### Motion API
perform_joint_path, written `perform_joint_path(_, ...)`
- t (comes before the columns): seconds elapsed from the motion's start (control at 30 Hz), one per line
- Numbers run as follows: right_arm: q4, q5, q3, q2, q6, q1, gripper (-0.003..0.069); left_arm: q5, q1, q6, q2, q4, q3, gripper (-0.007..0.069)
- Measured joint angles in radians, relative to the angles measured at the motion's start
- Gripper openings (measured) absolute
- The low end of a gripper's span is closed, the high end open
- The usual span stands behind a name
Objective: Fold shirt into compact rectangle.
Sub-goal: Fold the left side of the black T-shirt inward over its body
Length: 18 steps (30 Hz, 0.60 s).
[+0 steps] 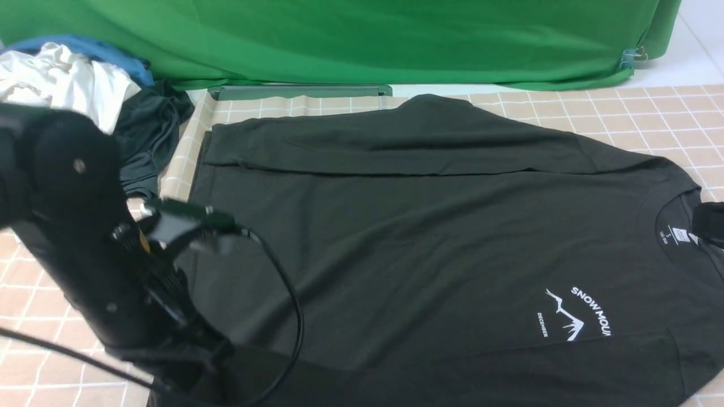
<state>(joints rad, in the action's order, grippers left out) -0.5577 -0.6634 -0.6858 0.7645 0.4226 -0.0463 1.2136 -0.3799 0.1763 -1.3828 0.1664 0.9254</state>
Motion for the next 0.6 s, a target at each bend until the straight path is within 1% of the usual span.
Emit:
perform_joint_path(0.13, 0.000, 0.002, 0.000, 0.000, 0.000, 0.000, 0.0045, 0.000, 0.000, -0.013, 0.005, -0.019, 0.074, 0.0020)
perform_joint_path(0.3, 0.000, 0.023, 0.000, 0.000, 0.000, 0.000, 0.0045, -0.059, 0.000, -0.047, -0.026, -0.119, 0.234, 0.0020)
perform_joint_path(0.47, 0.000, 0.035, 0.000, 0.000, 0.000, 0.000, 0.0045, -0.042, 0.002, -0.057, -0.168, -0.213, 0.414, 0.0020)
perform_joint_path(0.57, 0.000, 0.037, 0.000, 0.000, 0.000, 0.000, 0.0045, -0.012, 0.014, -0.067, -0.272, -0.239, 0.501, 0.0020)
perform_joint_path(0.6, 0.000, 0.037, 0.000, 0.000, 0.000, 0.000, 0.0045, -0.010, 0.016, -0.067, -0.280, -0.239, 0.501, 0.0020)
